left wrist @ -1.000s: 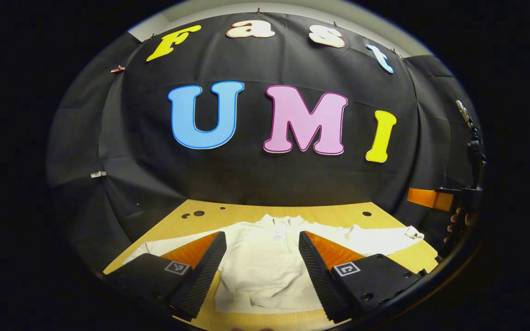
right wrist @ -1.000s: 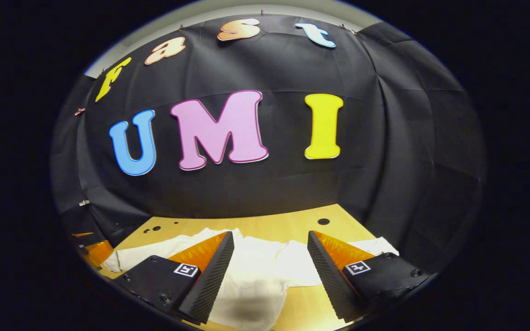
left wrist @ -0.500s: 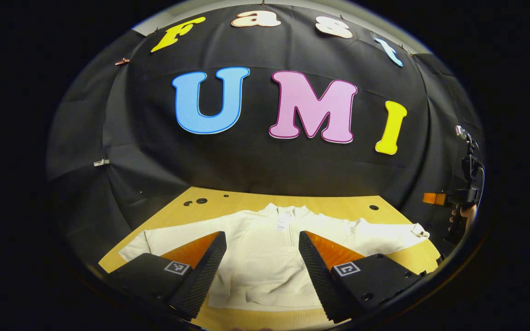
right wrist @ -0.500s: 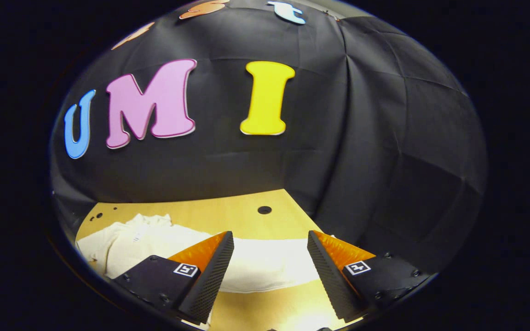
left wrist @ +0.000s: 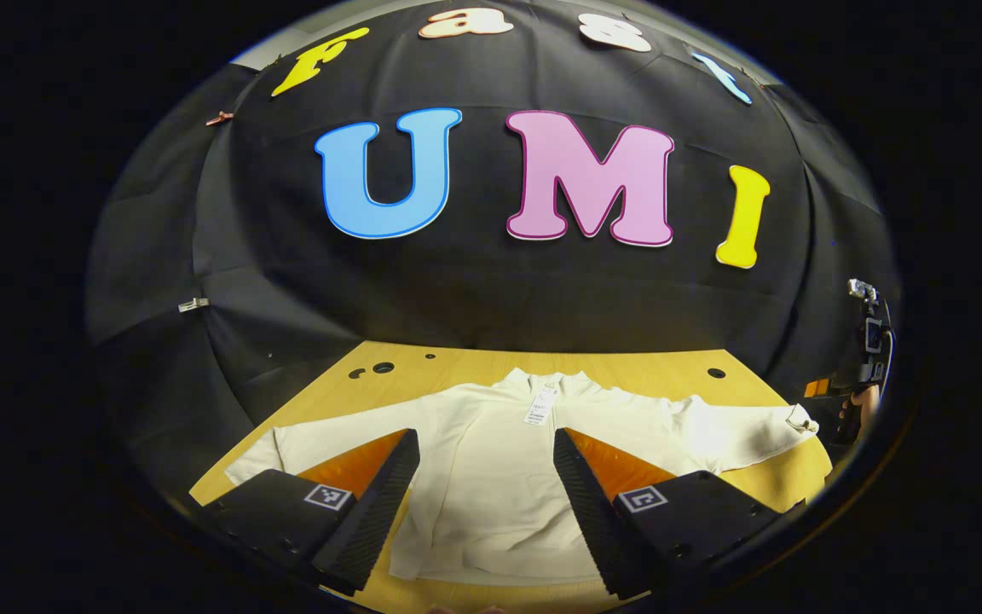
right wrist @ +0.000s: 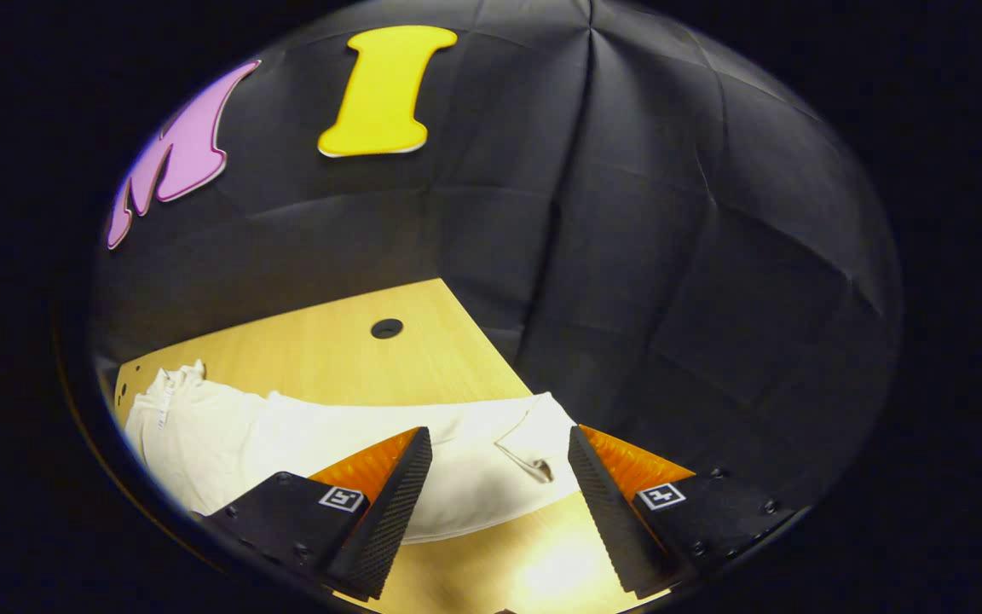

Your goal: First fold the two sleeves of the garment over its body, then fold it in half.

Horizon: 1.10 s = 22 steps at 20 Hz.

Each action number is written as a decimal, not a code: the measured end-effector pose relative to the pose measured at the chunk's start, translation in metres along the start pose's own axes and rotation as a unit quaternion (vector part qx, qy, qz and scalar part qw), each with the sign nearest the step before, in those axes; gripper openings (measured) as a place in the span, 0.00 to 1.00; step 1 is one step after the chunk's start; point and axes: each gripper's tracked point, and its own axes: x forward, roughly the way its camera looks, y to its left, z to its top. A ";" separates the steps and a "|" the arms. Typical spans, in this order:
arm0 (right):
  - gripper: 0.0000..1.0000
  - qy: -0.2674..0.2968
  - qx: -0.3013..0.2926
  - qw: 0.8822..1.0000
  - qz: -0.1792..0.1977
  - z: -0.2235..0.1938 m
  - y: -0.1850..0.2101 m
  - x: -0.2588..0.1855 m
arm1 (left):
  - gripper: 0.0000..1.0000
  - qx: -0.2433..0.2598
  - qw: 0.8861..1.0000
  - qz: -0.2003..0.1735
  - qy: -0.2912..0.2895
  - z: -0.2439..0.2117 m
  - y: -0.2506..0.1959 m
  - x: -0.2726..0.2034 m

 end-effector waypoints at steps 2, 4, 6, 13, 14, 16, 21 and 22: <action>0.99 0.033 0.002 0.999 -0.021 -0.019 -0.011 0.027 | 0.98 0.002 1.000 0.003 0.009 -0.004 -0.002 0.006; 0.98 0.075 0.017 0.996 -0.038 -0.040 -0.023 0.049 | 0.98 0.003 1.000 0.002 0.015 -0.005 -0.008 0.007; 0.98 0.106 0.037 0.992 -0.049 -0.057 -0.030 0.062 | 0.98 0.009 1.000 -0.004 0.017 -0.007 -0.016 0.007; 0.98 0.121 0.008 0.992 -0.039 -0.071 -0.027 0.072 | 0.97 0.025 0.999 -0.030 0.027 -0.011 -0.038 0.009; 0.98 0.114 0.011 0.993 -0.033 -0.067 -0.026 0.073 | 0.96 0.025 0.999 -0.032 0.026 -0.010 -0.040 0.010; 0.99 0.113 0.013 0.993 -0.020 -0.069 -0.026 0.073 | 0.96 0.025 0.999 -0.036 0.027 -0.011 -0.044 0.013; 0.21 0.105 -0.039 0.994 -0.005 -0.070 -0.018 0.073 | 0.96 0.028 0.999 -0.035 0.025 -0.006 -0.048 0.017; 0.21 0.102 -0.035 0.994 0.000 -0.069 -0.016 0.073 | 0.96 0.027 0.999 -0.033 0.025 -0.007 -0.047 0.017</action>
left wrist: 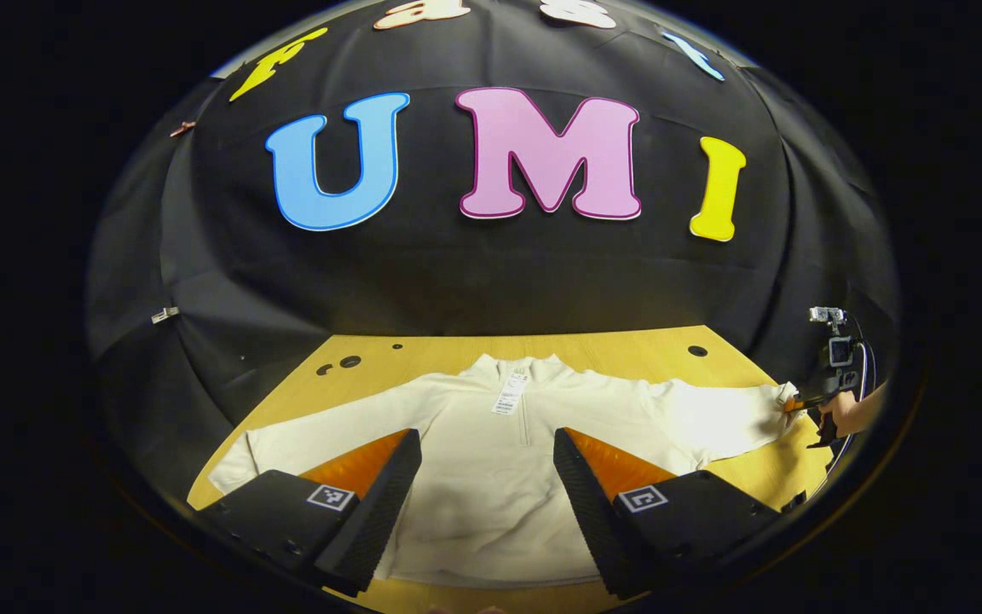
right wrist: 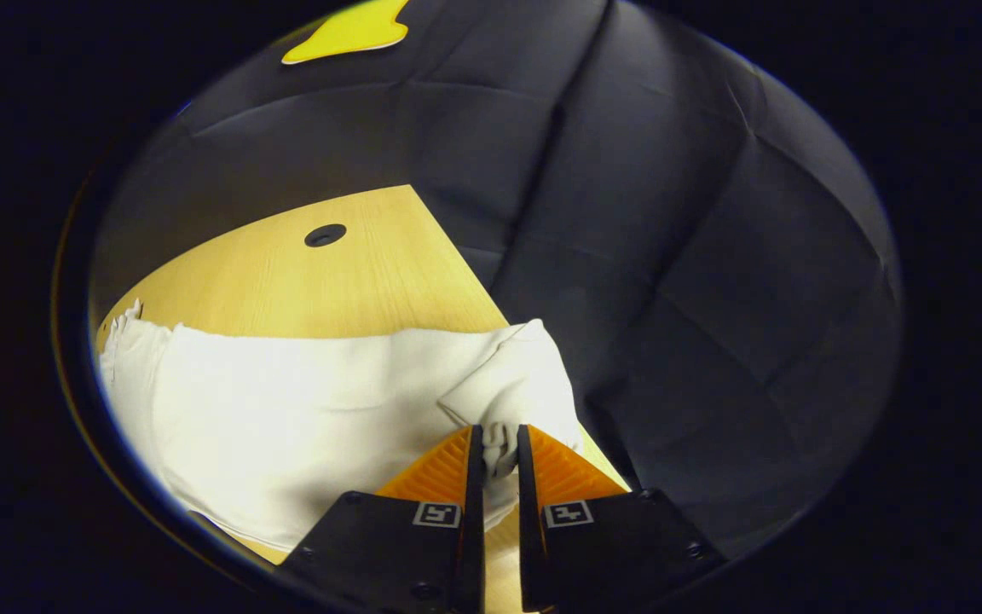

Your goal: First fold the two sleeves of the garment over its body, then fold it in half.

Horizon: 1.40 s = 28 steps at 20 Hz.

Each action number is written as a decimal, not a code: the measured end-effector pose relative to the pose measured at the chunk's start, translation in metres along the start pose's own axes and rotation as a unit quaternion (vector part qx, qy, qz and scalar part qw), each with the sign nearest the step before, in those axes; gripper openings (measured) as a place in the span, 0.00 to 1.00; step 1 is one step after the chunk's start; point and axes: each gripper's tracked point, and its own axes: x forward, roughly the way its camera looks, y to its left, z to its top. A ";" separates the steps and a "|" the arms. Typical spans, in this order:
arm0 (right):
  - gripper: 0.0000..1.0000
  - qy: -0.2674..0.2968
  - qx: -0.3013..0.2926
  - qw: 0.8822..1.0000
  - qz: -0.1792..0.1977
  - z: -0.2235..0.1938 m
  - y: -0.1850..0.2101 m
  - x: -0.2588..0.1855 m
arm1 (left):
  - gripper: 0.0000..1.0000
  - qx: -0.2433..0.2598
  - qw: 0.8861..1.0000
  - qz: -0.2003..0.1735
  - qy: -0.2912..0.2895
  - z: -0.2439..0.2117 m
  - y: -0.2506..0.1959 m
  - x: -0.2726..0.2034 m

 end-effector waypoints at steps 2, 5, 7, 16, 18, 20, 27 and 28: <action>0.12 0.005 0.012 1.000 0.021 0.004 0.008 -0.008 | 0.96 -0.003 1.000 0.002 0.001 -0.001 0.001 -0.002; 0.09 0.002 0.017 0.999 0.036 0.010 0.012 -0.016 | 0.96 -0.006 1.000 0.006 0.001 -0.001 0.005 -0.004; 0.09 -0.015 0.014 0.999 0.045 0.025 0.016 -0.030 | 0.96 -0.010 1.000 0.007 0.000 -0.001 0.010 -0.006; 0.09 -0.105 -0.029 0.983 0.146 0.126 0.145 -0.129 | 0.96 -0.051 0.998 0.032 -0.012 0.002 0.064 -0.025; 0.09 -0.116 -0.039 0.976 0.179 0.136 0.195 -0.149 | 0.96 -0.057 0.997 0.042 -0.009 -0.005 0.083 -0.032; 0.09 -0.128 -0.065 0.963 0.226 0.145 0.280 -0.184 | 0.96 -0.061 0.996 0.061 -0.013 -0.012 0.114 -0.044; 0.09 -0.134 -0.098 0.934 0.316 0.142 0.447 -0.250 | 0.98 -0.094 0.991 0.093 -0.003 -0.034 0.167 -0.056; 0.08 -0.132 -0.101 0.930 0.326 0.137 0.467 -0.257 | 0.98 -0.098 0.990 0.098 -0.002 -0.035 0.173 -0.057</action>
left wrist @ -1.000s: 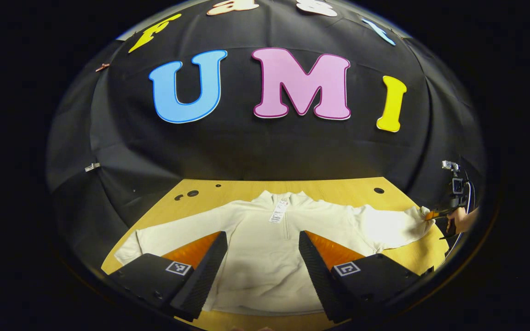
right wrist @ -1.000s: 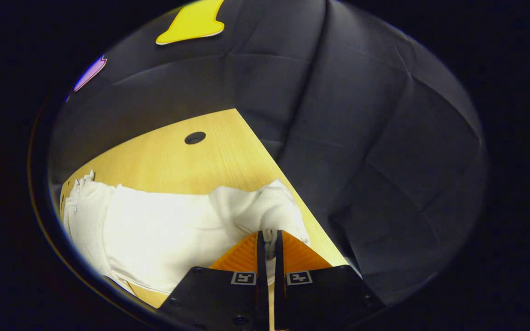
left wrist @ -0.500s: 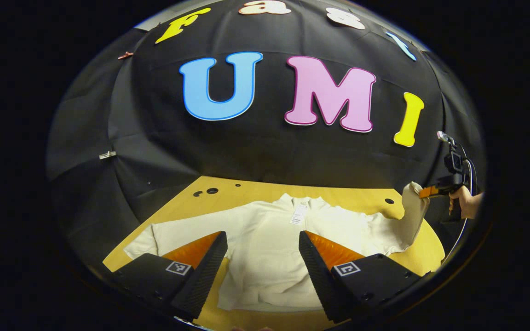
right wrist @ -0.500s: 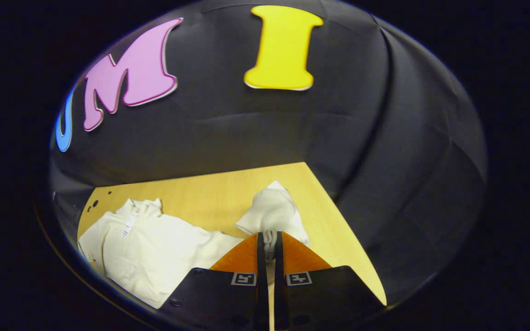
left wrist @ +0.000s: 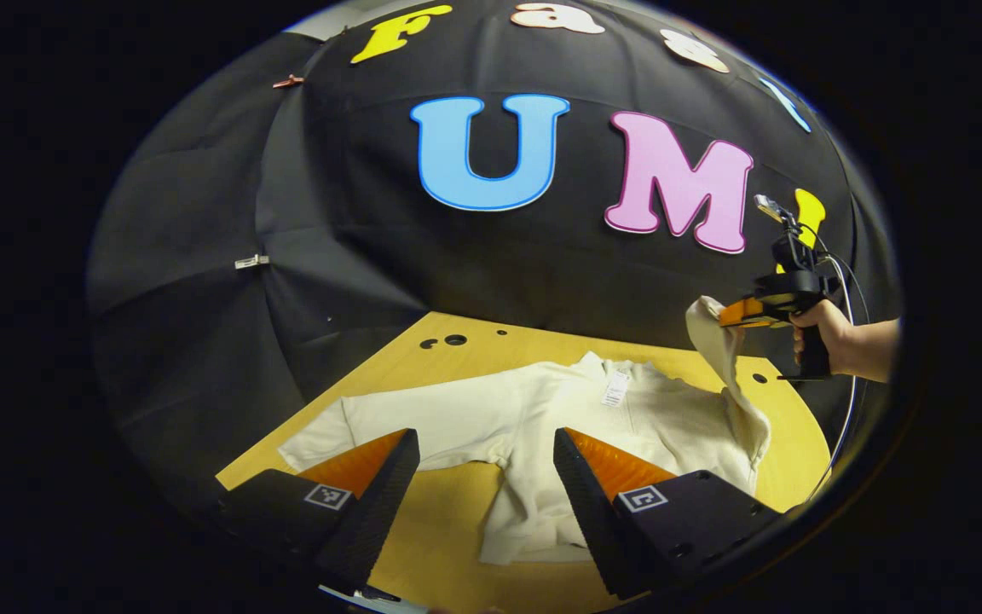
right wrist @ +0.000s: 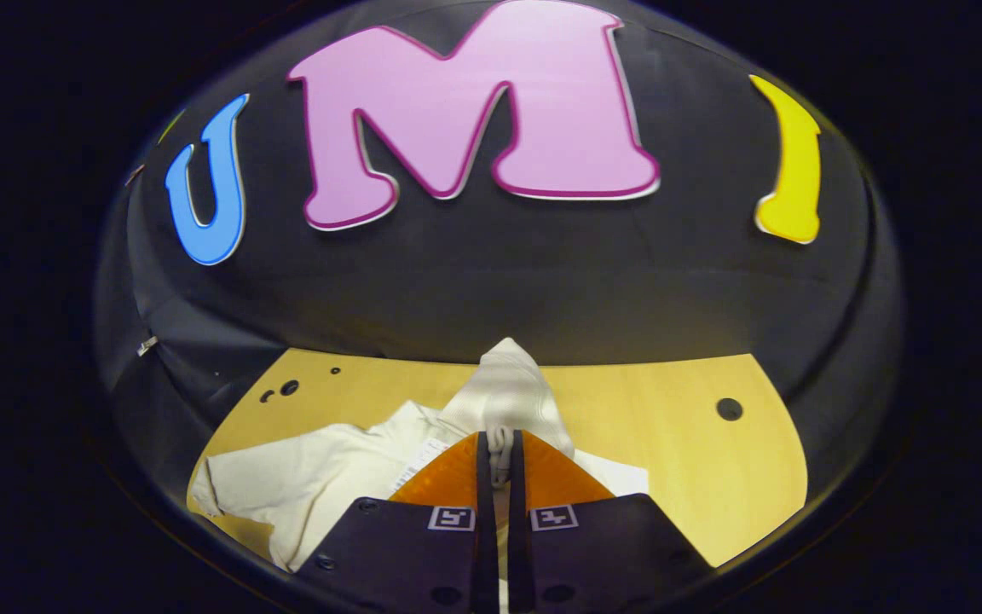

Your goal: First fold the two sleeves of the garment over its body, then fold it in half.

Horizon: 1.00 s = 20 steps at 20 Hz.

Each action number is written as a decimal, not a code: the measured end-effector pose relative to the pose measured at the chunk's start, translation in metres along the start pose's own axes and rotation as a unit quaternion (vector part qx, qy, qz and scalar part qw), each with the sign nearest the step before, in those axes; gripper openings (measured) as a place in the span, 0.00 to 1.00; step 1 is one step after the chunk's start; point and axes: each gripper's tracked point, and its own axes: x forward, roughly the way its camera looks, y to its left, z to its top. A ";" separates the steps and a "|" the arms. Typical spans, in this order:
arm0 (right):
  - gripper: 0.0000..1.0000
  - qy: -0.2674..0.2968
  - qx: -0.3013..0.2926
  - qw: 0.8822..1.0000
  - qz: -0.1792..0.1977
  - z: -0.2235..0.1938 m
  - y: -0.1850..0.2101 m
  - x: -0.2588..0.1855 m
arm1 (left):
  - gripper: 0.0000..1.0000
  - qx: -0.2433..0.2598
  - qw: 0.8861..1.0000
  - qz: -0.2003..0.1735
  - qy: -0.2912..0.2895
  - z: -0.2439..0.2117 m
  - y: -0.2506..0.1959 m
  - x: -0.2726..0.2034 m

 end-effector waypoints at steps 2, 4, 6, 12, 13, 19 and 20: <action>0.09 0.016 -0.003 1.000 0.022 -0.011 0.046 0.016 | 0.98 -0.007 1.000 0.009 0.004 -0.003 0.010 0.004; 0.09 0.030 -0.005 0.999 0.041 -0.023 0.092 0.032 | 0.98 -0.015 1.000 0.014 0.009 -0.006 0.019 0.006; 0.09 0.045 -0.014 0.996 0.070 -0.044 0.142 0.046 | 0.98 -0.024 0.999 0.022 0.013 -0.010 0.028 0.009; 0.10 0.108 -0.070 0.987 0.100 -0.122 0.213 0.086 | 0.98 -0.052 0.997 0.053 0.025 -0.022 0.060 0.017; 0.13 0.117 -0.059 0.984 0.116 -0.128 0.227 0.082 | 0.98 -0.055 0.996 0.059 0.025 -0.023 0.066 0.017; 0.63 0.111 -0.062 0.983 0.131 -0.135 0.231 0.058 | 0.98 -0.069 0.992 0.102 0.031 -0.034 0.112 0.026; 0.87 0.107 -0.060 0.984 0.126 -0.131 0.220 0.051 | 0.98 -0.070 0.991 0.110 0.033 -0.037 0.123 0.028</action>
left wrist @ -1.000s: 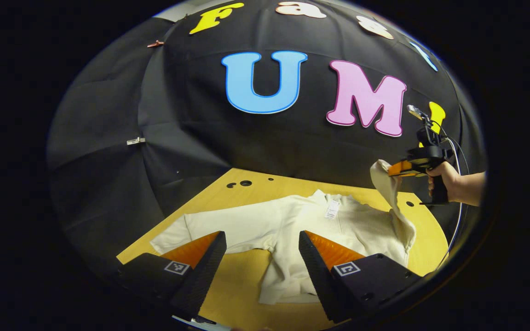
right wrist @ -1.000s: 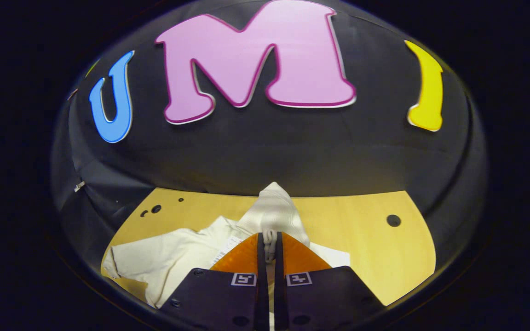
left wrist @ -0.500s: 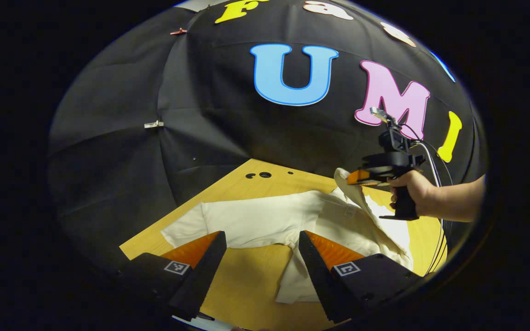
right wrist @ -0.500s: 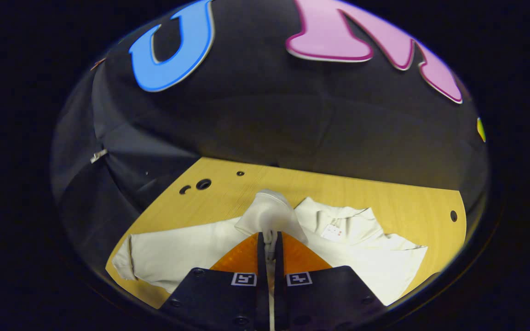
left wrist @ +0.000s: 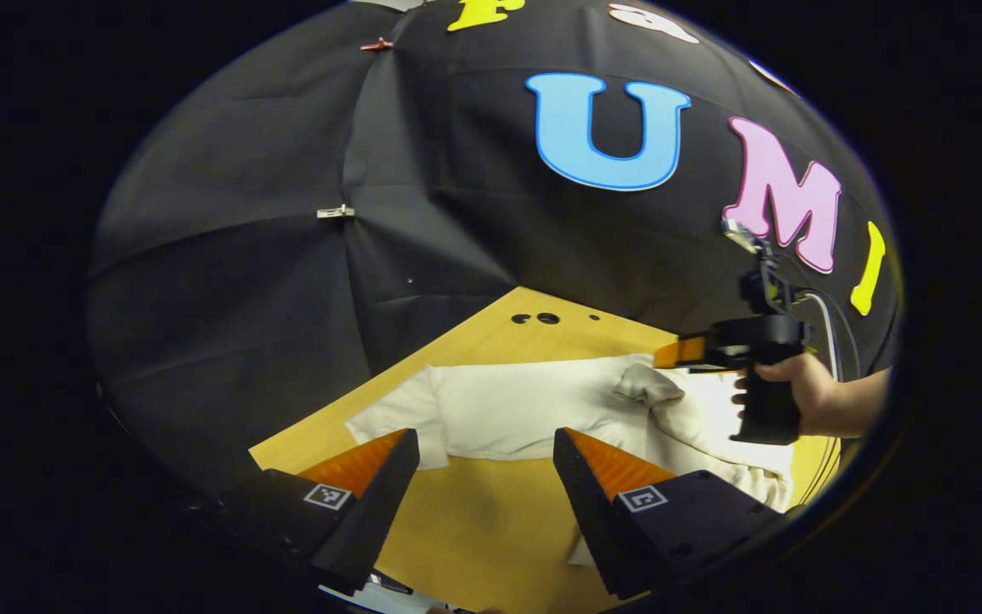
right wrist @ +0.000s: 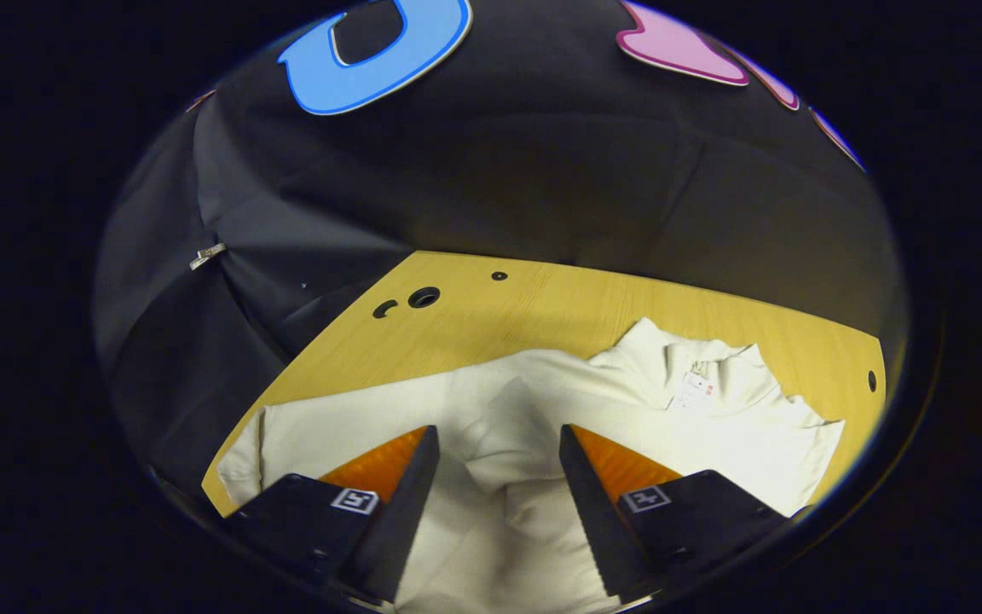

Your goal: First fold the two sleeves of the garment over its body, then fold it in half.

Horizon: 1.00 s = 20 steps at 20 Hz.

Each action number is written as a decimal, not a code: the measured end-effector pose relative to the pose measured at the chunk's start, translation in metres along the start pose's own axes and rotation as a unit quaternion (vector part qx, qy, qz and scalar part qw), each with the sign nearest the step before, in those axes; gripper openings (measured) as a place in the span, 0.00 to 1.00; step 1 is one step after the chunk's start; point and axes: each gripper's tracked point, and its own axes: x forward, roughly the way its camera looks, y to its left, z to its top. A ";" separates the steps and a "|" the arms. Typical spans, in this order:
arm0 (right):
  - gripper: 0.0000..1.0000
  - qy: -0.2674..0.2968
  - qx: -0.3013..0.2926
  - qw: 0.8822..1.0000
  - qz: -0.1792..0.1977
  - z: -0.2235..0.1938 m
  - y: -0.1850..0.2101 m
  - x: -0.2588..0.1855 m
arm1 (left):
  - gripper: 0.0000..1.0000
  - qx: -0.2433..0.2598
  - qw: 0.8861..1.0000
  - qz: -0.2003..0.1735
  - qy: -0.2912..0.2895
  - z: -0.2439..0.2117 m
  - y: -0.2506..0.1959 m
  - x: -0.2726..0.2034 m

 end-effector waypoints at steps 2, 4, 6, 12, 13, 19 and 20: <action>1.00 -0.012 0.008 1.000 -0.024 0.004 -0.028 -0.019 | 0.97 0.002 1.000 0.017 0.005 -0.005 0.019 0.011; 0.99 -0.028 0.026 0.998 -0.052 0.009 -0.062 -0.045 | 0.98 0.002 0.999 0.031 0.012 -0.009 0.038 0.026; 0.99 -0.040 0.047 0.995 -0.084 0.009 -0.098 -0.073 | 0.98 0.002 0.999 0.041 0.021 -0.015 0.055 0.042; 0.99 -0.053 0.115 0.970 -0.207 -0.039 -0.219 -0.186 | 0.98 -0.005 0.995 0.076 0.064 -0.043 0.112 0.113; 0.99 -0.054 0.120 0.967 -0.218 -0.047 -0.228 -0.202 | 0.98 -0.005 0.994 0.083 0.068 -0.047 0.119 0.120; 0.99 -0.065 0.155 0.949 -0.267 -0.083 -0.257 -0.278 | 0.92 -0.018 0.991 0.082 0.103 -0.063 0.138 0.155; 0.99 -0.067 0.158 0.947 -0.272 -0.087 -0.260 -0.287 | 0.98 -0.022 0.990 0.075 0.117 -0.070 0.137 0.158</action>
